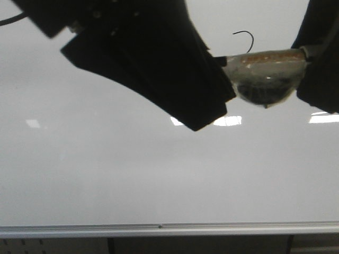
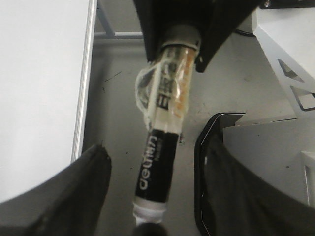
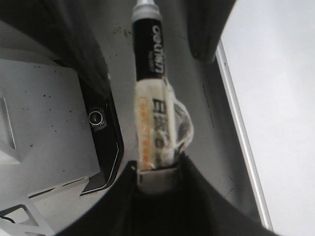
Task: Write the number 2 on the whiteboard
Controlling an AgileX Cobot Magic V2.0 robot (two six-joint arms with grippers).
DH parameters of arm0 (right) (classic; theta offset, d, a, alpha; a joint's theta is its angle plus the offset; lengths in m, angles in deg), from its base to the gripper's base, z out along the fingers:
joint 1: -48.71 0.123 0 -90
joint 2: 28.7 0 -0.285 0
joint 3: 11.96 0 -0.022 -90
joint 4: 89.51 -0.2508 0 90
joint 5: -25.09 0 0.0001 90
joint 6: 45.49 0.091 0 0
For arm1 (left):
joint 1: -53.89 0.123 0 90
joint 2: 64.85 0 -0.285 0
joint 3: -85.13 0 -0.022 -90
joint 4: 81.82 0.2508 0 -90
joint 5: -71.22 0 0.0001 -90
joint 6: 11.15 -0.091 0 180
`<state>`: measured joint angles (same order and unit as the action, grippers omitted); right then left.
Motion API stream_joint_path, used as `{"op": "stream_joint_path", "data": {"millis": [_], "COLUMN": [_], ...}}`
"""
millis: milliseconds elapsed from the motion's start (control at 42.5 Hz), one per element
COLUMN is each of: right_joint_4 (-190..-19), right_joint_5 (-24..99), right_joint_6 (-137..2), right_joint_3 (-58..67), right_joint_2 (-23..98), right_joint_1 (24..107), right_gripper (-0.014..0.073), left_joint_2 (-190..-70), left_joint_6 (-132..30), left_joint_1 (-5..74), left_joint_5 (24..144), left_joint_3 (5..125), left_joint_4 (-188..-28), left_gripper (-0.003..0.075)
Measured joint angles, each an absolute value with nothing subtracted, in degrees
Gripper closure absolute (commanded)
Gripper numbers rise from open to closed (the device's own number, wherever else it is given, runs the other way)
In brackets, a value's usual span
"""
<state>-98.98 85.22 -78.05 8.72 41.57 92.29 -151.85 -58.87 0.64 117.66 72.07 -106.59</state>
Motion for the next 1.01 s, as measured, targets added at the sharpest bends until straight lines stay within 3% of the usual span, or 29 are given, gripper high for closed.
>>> {"op": "stream_joint_path", "data": {"millis": [212,329,423,517,776,1011], "right_joint_4": [-98.9,-98.5,-98.5,-98.8,-89.2,-78.2], "right_joint_5": [85.0,84.9,84.5,84.5,89.0,91.5], "right_joint_6": [-78.0,-78.7,-78.6,-78.0,-62.4,-47.7], "right_joint_3": [8.7,8.7,8.7,8.7,8.5,8.5], "right_joint_2": [41.6,41.6,41.6,41.4,34.4,24.7], "right_joint_1": [92.3,92.3,92.3,92.3,87.6,82.1], "right_gripper": [0.0505,0.0333,0.0137,0.0028,0.0016,0.0016], "left_joint_2": [-151.8,-151.8,-151.8,-151.8,-150.1,-144.6], "left_joint_6": [-58.9,-59.9,-59.9,-59.6,-53.3,-24.4], "left_joint_1": [0.6,0.5,0.4,0.4,2.1,9.7], "left_joint_5": [116.5,117.3,117.3,117.0,120.3,121.9], "left_joint_3": [72.1,72.1,72.1,72.1,72.9,73.5], "left_joint_4": [-106.7,-106.6,-106.8,-106.8,-99.8,-78.2], "left_gripper": [0.0653,0.0734,0.074,0.074,0.074,0.074]}}
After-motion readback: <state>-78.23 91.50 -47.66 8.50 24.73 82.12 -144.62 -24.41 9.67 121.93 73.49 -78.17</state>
